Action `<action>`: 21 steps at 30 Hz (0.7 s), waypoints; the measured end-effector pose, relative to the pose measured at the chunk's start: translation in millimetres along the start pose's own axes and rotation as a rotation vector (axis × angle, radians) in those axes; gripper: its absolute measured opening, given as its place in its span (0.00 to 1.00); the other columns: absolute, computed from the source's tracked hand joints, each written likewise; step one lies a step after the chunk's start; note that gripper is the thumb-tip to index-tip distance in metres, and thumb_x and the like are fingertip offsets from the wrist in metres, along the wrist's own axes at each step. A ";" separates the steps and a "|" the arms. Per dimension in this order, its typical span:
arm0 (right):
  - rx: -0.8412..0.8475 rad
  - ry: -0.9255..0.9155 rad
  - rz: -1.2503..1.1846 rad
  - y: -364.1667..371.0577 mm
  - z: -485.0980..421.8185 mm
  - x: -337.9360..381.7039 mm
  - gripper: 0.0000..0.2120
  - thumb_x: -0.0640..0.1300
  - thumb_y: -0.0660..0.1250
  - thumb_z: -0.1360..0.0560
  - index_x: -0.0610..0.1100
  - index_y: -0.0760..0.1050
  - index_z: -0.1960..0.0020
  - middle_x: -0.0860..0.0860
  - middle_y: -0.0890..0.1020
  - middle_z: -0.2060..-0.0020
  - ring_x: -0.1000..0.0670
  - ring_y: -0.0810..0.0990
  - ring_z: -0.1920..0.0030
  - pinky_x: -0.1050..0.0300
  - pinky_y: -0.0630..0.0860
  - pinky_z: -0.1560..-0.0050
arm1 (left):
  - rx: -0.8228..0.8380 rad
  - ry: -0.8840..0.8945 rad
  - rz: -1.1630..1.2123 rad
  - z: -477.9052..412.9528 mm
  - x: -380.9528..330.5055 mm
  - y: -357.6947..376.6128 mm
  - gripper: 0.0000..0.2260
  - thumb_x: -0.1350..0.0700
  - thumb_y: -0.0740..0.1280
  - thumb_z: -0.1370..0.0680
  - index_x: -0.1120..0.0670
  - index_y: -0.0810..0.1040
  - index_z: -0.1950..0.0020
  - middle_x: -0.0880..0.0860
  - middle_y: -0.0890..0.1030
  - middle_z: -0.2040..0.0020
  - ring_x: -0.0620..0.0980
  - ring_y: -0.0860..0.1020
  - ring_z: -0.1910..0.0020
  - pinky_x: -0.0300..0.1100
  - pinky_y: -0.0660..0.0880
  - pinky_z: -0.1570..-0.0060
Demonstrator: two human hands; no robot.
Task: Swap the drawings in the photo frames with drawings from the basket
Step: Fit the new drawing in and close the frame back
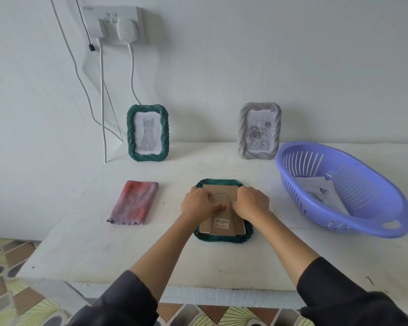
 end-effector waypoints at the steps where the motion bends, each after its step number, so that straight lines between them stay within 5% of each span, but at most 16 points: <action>1: 0.006 -0.004 0.001 0.3 0.4 0.2 0.11 0.43 0.57 0.23 0.41 0.73 0.45 0.45 0.79 0.45 0.43 0.78 0.45 0.56 0.69 0.55 | 0.001 -0.003 -0.001 0.0 0.3 -0.2 0.24 0.39 0.68 0.30 0.52 0.76 0.40 0.54 0.73 0.40 0.52 0.74 0.44 0.42 0.69 0.55; 5: 0.037 -0.016 -0.048 -0.4 4.9 -1.3 0.12 0.46 0.56 0.22 0.41 0.73 0.46 0.45 0.79 0.47 0.42 0.77 0.46 0.55 0.69 0.56 | 0.009 0.001 -0.001 1.3 0.3 -0.1 0.24 0.39 0.68 0.29 0.52 0.75 0.38 0.54 0.72 0.40 0.53 0.74 0.44 0.42 0.69 0.54; 9: 0.062 -0.007 -0.219 0.1 9.3 -10.9 0.09 0.44 0.57 0.25 0.45 0.66 0.64 0.47 0.74 0.61 0.43 0.74 0.56 0.57 0.65 0.66 | 0.018 0.019 0.135 2.7 4.1 -3.1 0.23 0.44 0.66 0.26 0.56 0.73 0.36 0.57 0.73 0.39 0.55 0.72 0.40 0.43 0.69 0.47; 12: 0.014 0.007 -0.319 -8.1 17.2 -22.9 0.10 0.44 0.61 0.26 0.42 0.74 0.46 0.46 0.78 0.49 0.42 0.77 0.47 0.55 0.71 0.56 | -0.041 0.031 0.179 7.0 11.1 -15.8 0.21 0.50 0.68 0.25 0.57 0.73 0.35 0.56 0.75 0.38 0.54 0.73 0.39 0.44 0.70 0.43; 14: 0.005 0.031 -0.357 -9.2 22.0 -33.8 0.12 0.42 0.64 0.28 0.39 0.77 0.46 0.44 0.81 0.48 0.41 0.79 0.47 0.53 0.74 0.53 | -0.042 0.006 0.180 9.2 18.8 -19.9 0.15 0.54 0.69 0.26 0.55 0.78 0.41 0.55 0.78 0.46 0.54 0.75 0.45 0.43 0.71 0.49; 15: 0.019 0.036 -0.370 -7.2 24.5 -38.3 0.10 0.40 0.65 0.30 0.38 0.78 0.50 0.42 0.82 0.50 0.41 0.80 0.49 0.54 0.75 0.55 | -0.030 -0.005 0.169 10.4 21.9 -19.6 0.15 0.55 0.69 0.26 0.65 0.78 0.46 0.55 0.76 0.53 0.54 0.74 0.52 0.41 0.69 0.54; 16: 0.054 0.046 -0.379 -3.8 27.7 -41.7 0.09 0.39 0.65 0.31 0.37 0.79 0.54 0.42 0.83 0.53 0.41 0.81 0.50 0.55 0.74 0.58 | 0.006 -0.021 0.153 12.3 24.1 -17.6 0.09 0.56 0.69 0.27 0.56 0.70 0.60 0.56 0.73 0.58 0.54 0.72 0.57 0.40 0.67 0.58; 17: 0.082 0.042 -0.384 0.0 30.2 -44.0 0.07 0.38 0.65 0.31 0.37 0.80 0.56 0.43 0.84 0.55 0.41 0.81 0.52 0.57 0.72 0.60 | 0.020 -0.031 0.148 14.4 25.7 -16.8 0.03 0.56 0.68 0.27 0.52 0.77 0.60 0.55 0.72 0.60 0.52 0.70 0.61 0.39 0.66 0.61; 21: 0.113 0.010 -0.381 7.0 39.4 -40.3 0.08 0.38 0.64 0.32 0.35 0.80 0.60 0.41 0.84 0.56 0.40 0.81 0.55 0.55 0.72 0.62 | 0.057 -0.078 0.186 22.4 30.3 -9.5 0.08 0.56 0.69 0.26 0.59 0.84 0.54 0.54 0.77 0.61 0.49 0.71 0.65 0.38 0.66 0.70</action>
Point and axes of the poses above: each hand's wrist, its own z-axis away from the middle knuckle, its own y-axis out of the palm, x = y × z, the point moved 8 cm from there along -z, towards the middle knuckle
